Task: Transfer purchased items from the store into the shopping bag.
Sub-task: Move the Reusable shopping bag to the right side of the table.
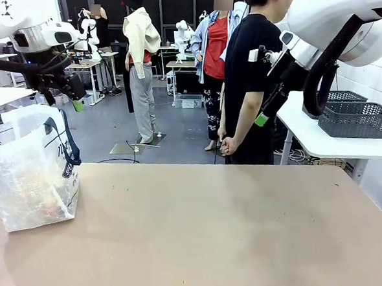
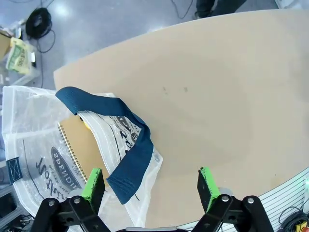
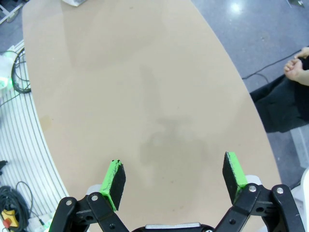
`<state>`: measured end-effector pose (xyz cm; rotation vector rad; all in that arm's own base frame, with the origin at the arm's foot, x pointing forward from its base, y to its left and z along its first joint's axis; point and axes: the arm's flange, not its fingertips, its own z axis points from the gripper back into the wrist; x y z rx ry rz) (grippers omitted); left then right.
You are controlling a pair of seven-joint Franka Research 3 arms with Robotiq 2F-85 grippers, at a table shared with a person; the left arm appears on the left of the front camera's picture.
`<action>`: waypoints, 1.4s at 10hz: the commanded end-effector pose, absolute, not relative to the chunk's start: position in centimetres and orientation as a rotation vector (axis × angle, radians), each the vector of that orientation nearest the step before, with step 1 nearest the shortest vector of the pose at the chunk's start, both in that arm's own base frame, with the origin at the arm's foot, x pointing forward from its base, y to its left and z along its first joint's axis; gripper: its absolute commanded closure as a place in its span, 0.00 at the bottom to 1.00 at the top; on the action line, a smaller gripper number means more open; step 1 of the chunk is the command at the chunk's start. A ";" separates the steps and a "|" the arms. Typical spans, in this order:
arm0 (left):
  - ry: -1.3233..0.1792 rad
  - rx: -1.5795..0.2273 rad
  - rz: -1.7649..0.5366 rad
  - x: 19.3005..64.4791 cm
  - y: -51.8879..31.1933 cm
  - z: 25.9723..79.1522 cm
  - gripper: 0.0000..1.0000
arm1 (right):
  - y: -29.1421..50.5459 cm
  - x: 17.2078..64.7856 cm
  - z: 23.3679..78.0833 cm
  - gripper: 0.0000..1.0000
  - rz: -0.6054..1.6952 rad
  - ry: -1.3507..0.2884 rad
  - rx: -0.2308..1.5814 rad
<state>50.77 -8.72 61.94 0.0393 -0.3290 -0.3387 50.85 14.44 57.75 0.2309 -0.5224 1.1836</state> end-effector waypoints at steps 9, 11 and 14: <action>-0.411 -0.155 -0.532 50.3 -8.1 57.7 0.00 | 14.4 50.8 57.8 0.00 1.187 -0.511 0.227; -0.493 -0.242 -0.597 50.7 -9.1 56.3 0.00 | 14.4 50.8 57.8 0.00 1.187 -0.511 0.227; -0.544 -0.342 -0.751 52.3 -10.9 54.4 0.00 | 14.4 50.8 57.8 0.00 1.187 -0.511 0.227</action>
